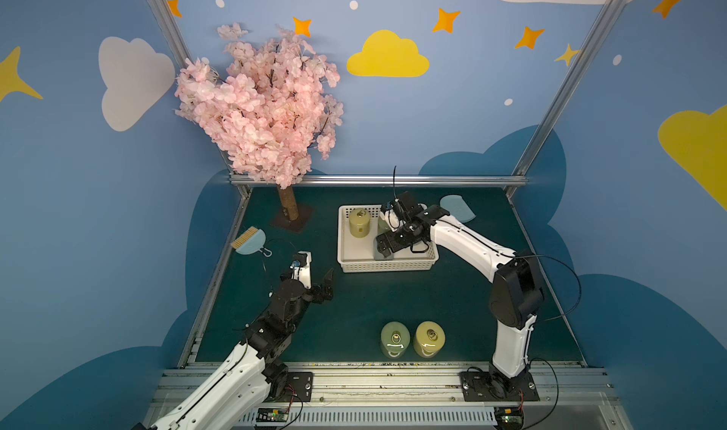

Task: Take the tea canister out of the basket
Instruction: Pick up the tea canister from the basket.

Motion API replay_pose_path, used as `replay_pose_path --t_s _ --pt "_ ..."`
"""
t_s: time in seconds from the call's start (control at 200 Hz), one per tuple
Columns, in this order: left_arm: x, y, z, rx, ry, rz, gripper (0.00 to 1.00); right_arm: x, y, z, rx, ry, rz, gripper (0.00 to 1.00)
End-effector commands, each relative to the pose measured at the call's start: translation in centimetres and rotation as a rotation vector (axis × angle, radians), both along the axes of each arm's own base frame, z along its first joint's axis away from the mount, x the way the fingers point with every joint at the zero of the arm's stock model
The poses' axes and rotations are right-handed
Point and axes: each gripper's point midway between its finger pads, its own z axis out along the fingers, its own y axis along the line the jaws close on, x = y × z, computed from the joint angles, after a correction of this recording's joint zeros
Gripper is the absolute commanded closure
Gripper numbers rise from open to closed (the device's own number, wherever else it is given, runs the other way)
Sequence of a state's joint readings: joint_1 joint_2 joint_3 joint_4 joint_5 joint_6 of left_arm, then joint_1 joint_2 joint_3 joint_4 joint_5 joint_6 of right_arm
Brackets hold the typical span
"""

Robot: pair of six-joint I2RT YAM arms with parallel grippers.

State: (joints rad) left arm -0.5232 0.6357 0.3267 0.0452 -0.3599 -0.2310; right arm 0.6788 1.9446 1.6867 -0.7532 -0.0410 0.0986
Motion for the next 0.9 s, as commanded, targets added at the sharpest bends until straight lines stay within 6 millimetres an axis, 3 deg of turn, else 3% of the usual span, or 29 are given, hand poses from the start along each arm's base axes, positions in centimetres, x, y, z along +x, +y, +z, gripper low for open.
replay_pose_path --t_s 0.0,0.576,0.896 --pt "0.2 0.3 0.3 0.006 -0.017 0.014 0.00 0.4 0.1 -0.5 -0.046 -0.003 0.004 0.01" --pt "0.1 0.4 0.3 0.010 -0.018 0.013 0.00 2.3 1.9 -3.7 -0.099 0.021 0.016 0.02" --pt "0.1 0.4 0.3 0.012 -0.019 0.015 0.00 2.8 1.7 -5.1 -0.147 0.036 0.012 0.07"
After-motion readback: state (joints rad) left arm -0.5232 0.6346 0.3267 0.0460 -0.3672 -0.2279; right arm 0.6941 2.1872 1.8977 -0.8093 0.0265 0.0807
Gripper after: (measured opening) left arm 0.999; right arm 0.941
